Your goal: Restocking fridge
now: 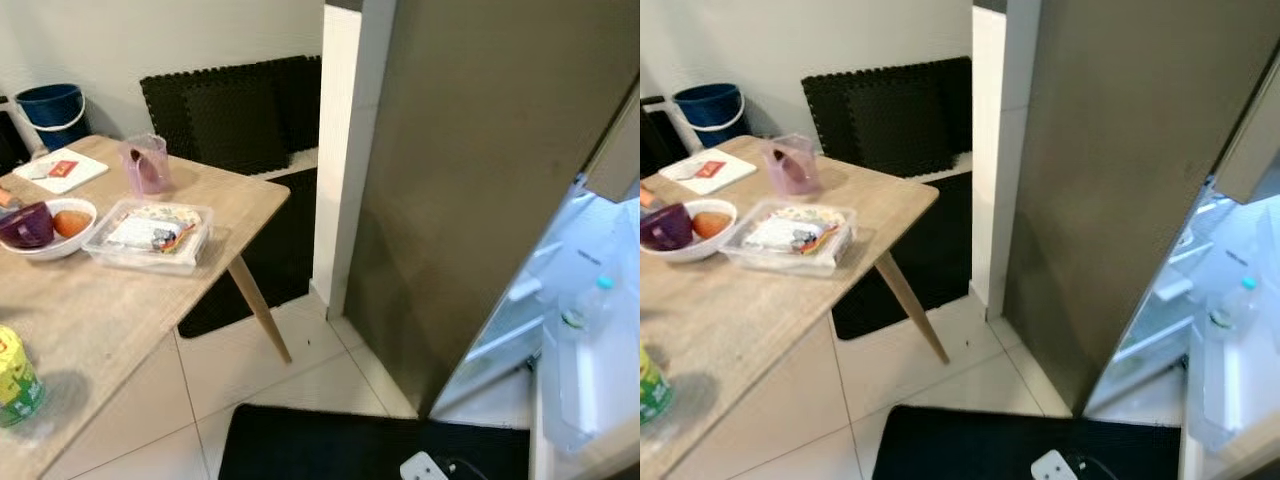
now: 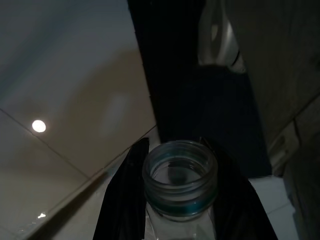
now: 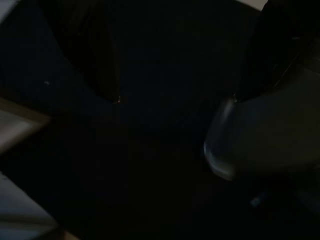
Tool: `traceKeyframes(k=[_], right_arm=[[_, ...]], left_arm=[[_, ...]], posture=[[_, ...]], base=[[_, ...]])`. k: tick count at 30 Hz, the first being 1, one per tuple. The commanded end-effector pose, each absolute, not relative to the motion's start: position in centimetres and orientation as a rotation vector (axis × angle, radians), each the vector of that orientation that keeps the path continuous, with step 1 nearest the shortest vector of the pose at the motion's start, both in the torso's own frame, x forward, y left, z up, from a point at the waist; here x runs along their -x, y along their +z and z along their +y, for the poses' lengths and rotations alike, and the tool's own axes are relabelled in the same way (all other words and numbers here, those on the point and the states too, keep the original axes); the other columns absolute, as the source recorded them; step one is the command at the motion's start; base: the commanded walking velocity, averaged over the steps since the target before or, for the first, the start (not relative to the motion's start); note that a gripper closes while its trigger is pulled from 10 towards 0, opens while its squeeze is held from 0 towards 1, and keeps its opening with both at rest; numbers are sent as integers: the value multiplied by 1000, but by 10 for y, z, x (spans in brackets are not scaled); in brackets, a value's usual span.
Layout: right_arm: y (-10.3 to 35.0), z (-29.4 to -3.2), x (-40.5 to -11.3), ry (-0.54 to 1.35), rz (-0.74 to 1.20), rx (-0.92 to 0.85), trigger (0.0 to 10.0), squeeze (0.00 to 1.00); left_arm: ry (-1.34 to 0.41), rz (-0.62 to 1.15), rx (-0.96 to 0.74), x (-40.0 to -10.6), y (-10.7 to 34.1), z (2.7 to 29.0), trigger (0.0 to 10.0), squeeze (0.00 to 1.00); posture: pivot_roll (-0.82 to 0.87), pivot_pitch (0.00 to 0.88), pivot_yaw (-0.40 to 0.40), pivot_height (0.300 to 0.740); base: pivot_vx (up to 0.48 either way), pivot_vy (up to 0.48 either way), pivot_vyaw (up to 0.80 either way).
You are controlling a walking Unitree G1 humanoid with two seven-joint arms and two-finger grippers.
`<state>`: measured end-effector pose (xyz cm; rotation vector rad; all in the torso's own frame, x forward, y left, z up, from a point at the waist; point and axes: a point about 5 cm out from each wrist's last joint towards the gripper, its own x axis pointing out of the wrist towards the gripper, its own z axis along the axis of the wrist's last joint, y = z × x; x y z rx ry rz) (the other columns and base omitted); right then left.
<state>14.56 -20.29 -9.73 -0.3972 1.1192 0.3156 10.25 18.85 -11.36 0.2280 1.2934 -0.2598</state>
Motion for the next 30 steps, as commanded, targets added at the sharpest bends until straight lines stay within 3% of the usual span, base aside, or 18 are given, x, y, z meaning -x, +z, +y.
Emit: traceKeyframes(k=[1,14,22,30], right_arm=[[-98,-202,-145,312,1121,393,10000,0],[-98,-198,-146,300,1107,378,10000,0],[-89,-196,-167,273,1029,336,10000,0],[-74,-189,-199,269,919,307,10000,0]], left_arm=[[-283,1227,-218,-118,-110,179,10000,0],[-283,1231,-214,-116,-111,179,10000,0],[-286,1232,-213,-115,-111,179,10000,0],[-282,1224,-213,-118,-110,178,10000,0]], posture=[[-46,0,-13,740],[-44,1,-10,740],[-52,5,-8,740],[-51,6,-10,740]], base=[[0,-379,0],[0,-410,0],[0,-400,0],[0,-301,-706]])
